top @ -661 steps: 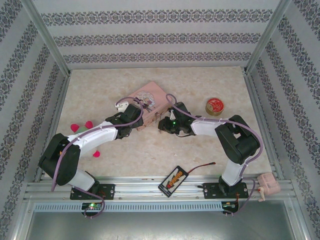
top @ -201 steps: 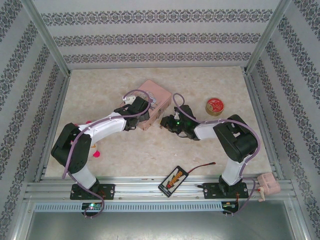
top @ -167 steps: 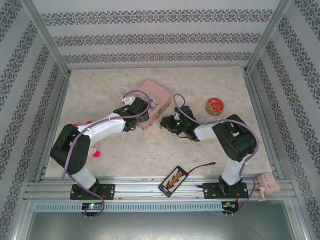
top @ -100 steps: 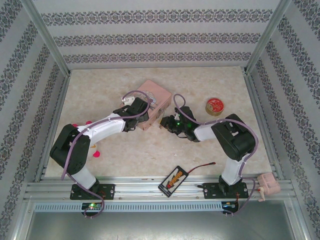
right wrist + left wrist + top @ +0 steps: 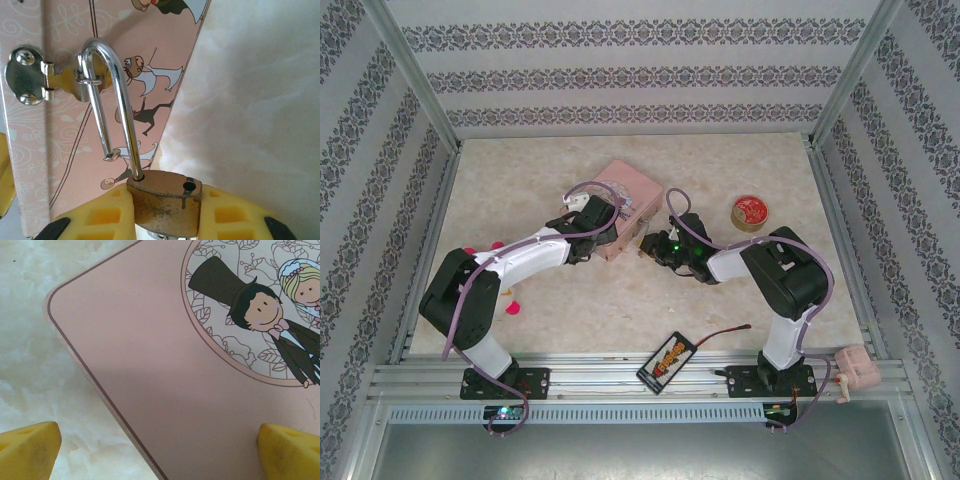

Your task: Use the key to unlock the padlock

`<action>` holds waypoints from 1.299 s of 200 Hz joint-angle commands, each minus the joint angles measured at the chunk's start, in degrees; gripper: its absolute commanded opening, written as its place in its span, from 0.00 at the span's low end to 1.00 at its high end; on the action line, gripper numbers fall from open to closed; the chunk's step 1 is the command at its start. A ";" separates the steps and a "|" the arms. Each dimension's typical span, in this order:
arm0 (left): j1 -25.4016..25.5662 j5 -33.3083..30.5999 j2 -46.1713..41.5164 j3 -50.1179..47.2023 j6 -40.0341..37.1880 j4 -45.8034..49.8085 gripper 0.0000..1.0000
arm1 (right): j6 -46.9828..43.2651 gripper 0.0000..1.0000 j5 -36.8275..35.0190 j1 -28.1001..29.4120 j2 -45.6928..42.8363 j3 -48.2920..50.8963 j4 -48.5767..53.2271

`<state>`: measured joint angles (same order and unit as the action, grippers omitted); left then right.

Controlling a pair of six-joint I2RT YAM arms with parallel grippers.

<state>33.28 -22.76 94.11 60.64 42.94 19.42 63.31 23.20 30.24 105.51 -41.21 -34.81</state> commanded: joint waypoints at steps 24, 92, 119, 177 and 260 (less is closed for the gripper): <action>0.03 -0.63 -0.41 -1.70 -0.62 5.01 0.99 | 1.33 0.00 -4.91 -1.30 0.53 -1.24 -3.69; 0.08 -0.48 -0.33 -1.53 -0.57 5.19 0.99 | 2.94 0.00 -5.55 -1.46 0.73 -1.68 -5.12; 0.04 -0.52 -0.28 -1.41 -0.66 5.27 0.99 | 4.45 0.00 -6.21 -1.47 1.10 -1.15 -7.44; 0.03 -0.19 -0.14 -1.40 -0.42 5.36 0.99 | 6.13 0.00 -6.24 -1.49 2.10 -1.33 -9.89; 0.04 -0.41 -0.68 -1.99 -0.33 5.22 0.99 | 6.82 0.00 -6.06 -1.45 2.72 -1.25 -10.98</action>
<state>33.28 -22.61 94.11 60.60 42.94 19.25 69.36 18.46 29.34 107.55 -41.50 -43.18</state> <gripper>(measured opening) 0.994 0.211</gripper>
